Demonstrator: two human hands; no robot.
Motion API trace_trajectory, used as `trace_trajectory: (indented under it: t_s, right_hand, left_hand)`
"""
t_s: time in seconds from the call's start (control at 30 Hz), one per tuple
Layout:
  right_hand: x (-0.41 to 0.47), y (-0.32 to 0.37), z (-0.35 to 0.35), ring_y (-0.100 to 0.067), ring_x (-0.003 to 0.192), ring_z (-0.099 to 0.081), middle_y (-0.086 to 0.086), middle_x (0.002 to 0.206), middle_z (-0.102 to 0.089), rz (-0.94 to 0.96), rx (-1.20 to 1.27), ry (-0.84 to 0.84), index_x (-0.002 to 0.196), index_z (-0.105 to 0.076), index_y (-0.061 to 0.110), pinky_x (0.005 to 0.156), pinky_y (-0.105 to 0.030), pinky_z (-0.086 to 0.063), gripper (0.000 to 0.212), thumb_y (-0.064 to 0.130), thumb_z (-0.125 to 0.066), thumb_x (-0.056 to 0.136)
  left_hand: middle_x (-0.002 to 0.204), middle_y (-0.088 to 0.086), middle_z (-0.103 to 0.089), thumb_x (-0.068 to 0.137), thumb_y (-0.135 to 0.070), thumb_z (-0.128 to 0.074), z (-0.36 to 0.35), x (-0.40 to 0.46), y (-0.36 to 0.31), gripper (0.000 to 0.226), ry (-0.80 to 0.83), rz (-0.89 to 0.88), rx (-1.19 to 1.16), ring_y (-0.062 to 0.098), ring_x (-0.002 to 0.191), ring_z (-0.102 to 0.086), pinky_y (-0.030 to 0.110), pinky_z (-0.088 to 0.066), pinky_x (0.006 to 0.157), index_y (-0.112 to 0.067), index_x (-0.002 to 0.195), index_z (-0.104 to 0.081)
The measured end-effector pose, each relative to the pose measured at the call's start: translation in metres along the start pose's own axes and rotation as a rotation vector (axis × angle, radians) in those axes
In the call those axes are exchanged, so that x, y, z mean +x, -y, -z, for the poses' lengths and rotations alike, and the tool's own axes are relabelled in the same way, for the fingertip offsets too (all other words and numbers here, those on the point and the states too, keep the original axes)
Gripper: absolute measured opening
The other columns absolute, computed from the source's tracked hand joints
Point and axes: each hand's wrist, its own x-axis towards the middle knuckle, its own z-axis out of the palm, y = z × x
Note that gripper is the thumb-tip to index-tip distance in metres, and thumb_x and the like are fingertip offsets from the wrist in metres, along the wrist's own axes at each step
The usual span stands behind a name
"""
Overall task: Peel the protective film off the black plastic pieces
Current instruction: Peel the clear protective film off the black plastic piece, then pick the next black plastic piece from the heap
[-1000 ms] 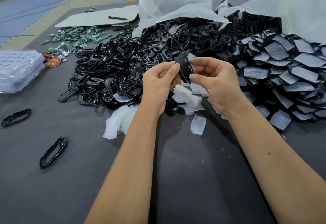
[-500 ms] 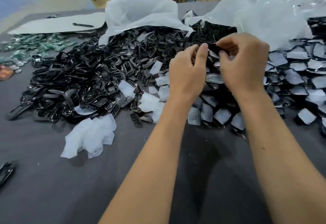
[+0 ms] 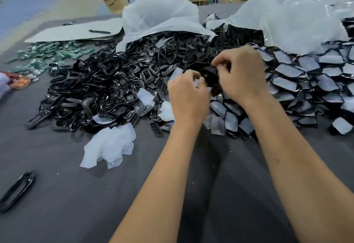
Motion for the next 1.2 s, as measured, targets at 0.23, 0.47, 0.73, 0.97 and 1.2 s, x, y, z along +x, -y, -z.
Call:
trace_trajectory:
  t_s: [0.23,0.47,0.73,0.97,1.2]
  right_hand:
    - [-0.014,0.053,-0.069,-0.027,0.113,-0.053,-0.006,0.115,-0.072,0.206,0.062,0.381,0.116,-0.076,0.019,0.092,-0.038,-0.048,0.027,0.010,-0.062,0.096]
    - [-0.028,0.073,-0.093,-0.026,0.120,-0.049,0.003,0.122,-0.064,0.253,0.026,0.451,0.133,-0.068,0.033,0.097,-0.044,-0.044,0.039,0.015,-0.056,0.100]
    - [-0.029,0.075,-0.088,-0.020,0.113,-0.051,0.011,0.106,-0.070,0.154,0.213,0.490,0.128,-0.068,0.030,0.101,-0.049,-0.044,0.040,0.009,-0.065,0.094]
    - [-0.028,0.070,-0.085,-0.011,0.091,-0.058,0.010,0.089,-0.063,0.093,0.367,0.441,0.121,-0.075,0.020,0.098,-0.045,-0.050,0.039,-0.001,-0.070,0.087]
    - [-0.041,0.067,-0.079,-0.010,0.069,-0.062,0.003,0.077,-0.067,-0.206,0.960,0.170,0.096,-0.074,0.007,0.070,-0.026,-0.056,0.009,0.000,-0.072,0.091]
  left_hand:
    - [0.125,0.009,-0.062,0.091,-0.011,-0.052,0.054,0.009,0.054,0.039,-0.154,0.263,0.352,0.032,0.120,-0.047,0.030,-0.028,0.091,-0.022,0.123,-0.069]
    - [0.128,0.006,-0.061,0.093,-0.014,-0.057,0.068,0.008,0.078,0.029,-0.123,0.301,0.388,0.031,0.123,-0.046,0.039,-0.039,0.095,-0.021,0.116,-0.074]
    - [0.115,0.008,-0.064,0.091,-0.011,-0.060,0.072,0.008,0.078,0.027,-0.321,0.244,0.264,0.030,0.115,-0.051,0.020,-0.026,0.084,-0.017,0.114,-0.074]
    - [0.130,0.010,-0.065,0.100,-0.024,-0.055,0.075,0.010,0.085,0.037,-0.199,0.299,0.502,0.035,0.125,-0.045,0.043,-0.034,0.097,-0.026,0.136,-0.063]
    - [0.109,0.005,-0.069,0.093,-0.001,-0.061,0.076,0.008,0.087,0.023,-0.377,0.210,0.200,0.025,0.105,-0.061,0.020,-0.033,0.082,-0.014,0.107,-0.072]
